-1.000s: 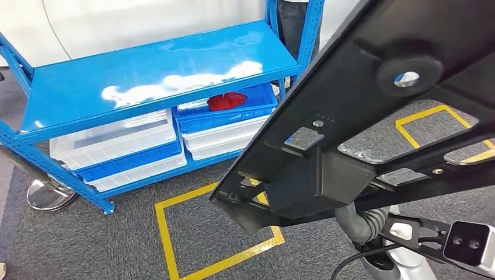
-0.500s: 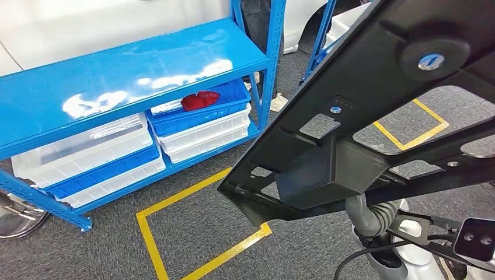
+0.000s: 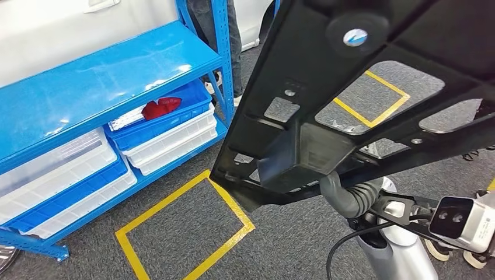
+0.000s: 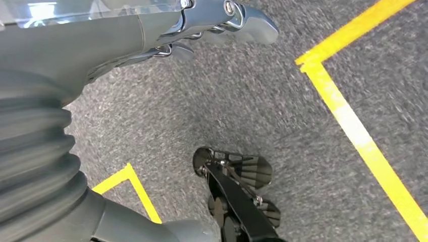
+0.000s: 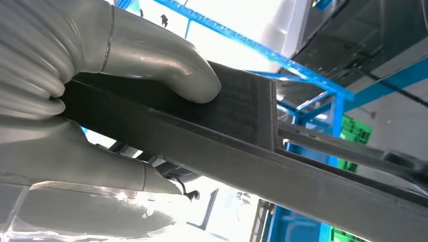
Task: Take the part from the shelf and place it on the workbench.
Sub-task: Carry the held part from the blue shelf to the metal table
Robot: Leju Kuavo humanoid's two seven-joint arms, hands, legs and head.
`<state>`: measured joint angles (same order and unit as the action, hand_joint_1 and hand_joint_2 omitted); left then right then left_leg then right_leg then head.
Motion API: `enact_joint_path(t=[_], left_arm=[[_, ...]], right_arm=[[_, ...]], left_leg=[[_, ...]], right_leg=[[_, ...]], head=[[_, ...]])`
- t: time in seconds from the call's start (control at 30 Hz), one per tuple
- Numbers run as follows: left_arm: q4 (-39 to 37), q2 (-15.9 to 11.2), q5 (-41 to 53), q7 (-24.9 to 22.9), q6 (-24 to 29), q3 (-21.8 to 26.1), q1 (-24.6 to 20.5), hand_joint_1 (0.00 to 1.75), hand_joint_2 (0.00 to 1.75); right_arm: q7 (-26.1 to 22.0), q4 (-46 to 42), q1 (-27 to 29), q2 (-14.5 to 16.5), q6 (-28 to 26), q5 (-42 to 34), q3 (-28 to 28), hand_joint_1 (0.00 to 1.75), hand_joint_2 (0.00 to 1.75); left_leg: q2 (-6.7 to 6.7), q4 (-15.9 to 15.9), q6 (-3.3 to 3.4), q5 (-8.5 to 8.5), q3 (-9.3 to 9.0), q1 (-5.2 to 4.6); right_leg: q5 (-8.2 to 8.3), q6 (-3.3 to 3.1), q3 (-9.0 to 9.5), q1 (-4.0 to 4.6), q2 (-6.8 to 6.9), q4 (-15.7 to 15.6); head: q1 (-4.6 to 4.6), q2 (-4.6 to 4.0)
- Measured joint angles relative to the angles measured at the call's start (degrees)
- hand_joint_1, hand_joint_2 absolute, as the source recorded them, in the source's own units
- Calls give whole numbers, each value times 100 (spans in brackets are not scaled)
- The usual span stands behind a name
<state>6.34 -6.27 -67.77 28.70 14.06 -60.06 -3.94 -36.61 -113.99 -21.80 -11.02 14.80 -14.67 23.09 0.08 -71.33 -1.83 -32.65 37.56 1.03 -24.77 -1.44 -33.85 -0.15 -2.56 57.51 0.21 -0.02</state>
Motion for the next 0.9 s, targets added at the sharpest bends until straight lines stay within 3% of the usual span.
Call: enact_joint_path(t=[0.07,0.13,0.17,0.23,0.3,0.37,0.43,0.47,0.5,0.57,0.63,0.67,0.73,0.8,0.9], left_arm=[[0,-18,-2,37,-13,0,-2,0,175],[0,-42,-2,49,-20,0,-2,0,175],[0,-51,-2,51,-21,0,-3,0,175],[0,-54,-3,55,-23,-1,-19,0,175],[0,-53,-4,59,-26,-1,-36,0,175],[0,-57,-4,63,-26,0,-26,0,175],[0,-66,-4,63,-17,-1,-14,0,175],[0,-72,-4,63,-4,-1,-16,0,175],[0,-78,-4,63,17,-2,-22,0,175],[-1,-91,-3,63,75,-7,-35,0,175],[-2,-112,-3,68,132,-33,-40,0,175],[-2,-127,-3,79,145,-55,-40,0,175],[-2,-154,-4,100,132,-100,-45,0,175],[-2,-188,-2,93,110,-144,-56,0,175],[-3,-253,6,26,155,-193,-43,0,175]], right_arm=[[-2,28,-1,40,2,29,7,175,175],[-7,49,-4,75,2,44,9,175,175],[-9,56,-3,86,1,49,10,175,175],[-10,64,2,94,0,56,12,175,175],[-11,67,-4,94,-1,61,12,175,175],[-15,80,-12,94,-7,61,13,175,175],[-31,109,-13,94,-24,33,13,175,175],[-42,127,-13,94,-34,5,13,175,175],[-50,142,-14,93,-45,-29,12,175,175],[-60,157,-15,92,-59,-90,12,175,175],[-77,162,1,96,-72,-130,12,175,175],[-104,169,29,99,-97,-127,10,175,175],[-183,191,115,111,-178,-53,0,175,175],[-255,224,183,142,-240,53,-13,175,175],[-297,352,214,274,-198,106,-20,175,175]], left_leg=[[-202,786,38,411,-331,7],[-379,1255,69,552,-531,8],[-386,1303,86,533,-552,-4],[-270,1359,151,573,-574,-4],[-141,1433,223,625,-598,20],[-7,1459,253,642,-599,17],[134,1456,252,639,-591,9],[202,1454,247,635,-590,7],[267,1452,237,629,-593,7],[377,1445,198,606,-616,-1],[470,1436,131,576,-639,-30],[518,1436,93,567,-649,-41],[610,1442,13,543,-669,-31],[468,1253,-36,383,-610,-3],[86,172,-46,-155,-123,7]], right_leg=[[-11,22,-8,8,-142,42],[-11,77,-49,1,-272,81],[-1,115,-71,-10,-331,84],[21,187,-101,-33,-397,79],[-120,238,-212,-23,-197,291],[-481,282,-533,-36,96,961],[-721,324,-849,-73,200,1625],[-692,337,-875,-90,220,1693],[-557,342,-768,-102,252,1503],[-216,327,-321,-102,481,678],[-68,250,-34,-57,679,113],[-81,205,-19,-27,692,52],[-61,116,-33,-8,554,37],[-31,31,-20,-22,434,-2],[-14,-54,-16,-4,234,-16]], head=[[-2,0],[-5,0],[-7,0],[-11,0],[13,0],[37,0],[38,0],[39,0],[40,0],[42,0],[32,0],[25,0],[20,1],[7,1],[-35,0]])
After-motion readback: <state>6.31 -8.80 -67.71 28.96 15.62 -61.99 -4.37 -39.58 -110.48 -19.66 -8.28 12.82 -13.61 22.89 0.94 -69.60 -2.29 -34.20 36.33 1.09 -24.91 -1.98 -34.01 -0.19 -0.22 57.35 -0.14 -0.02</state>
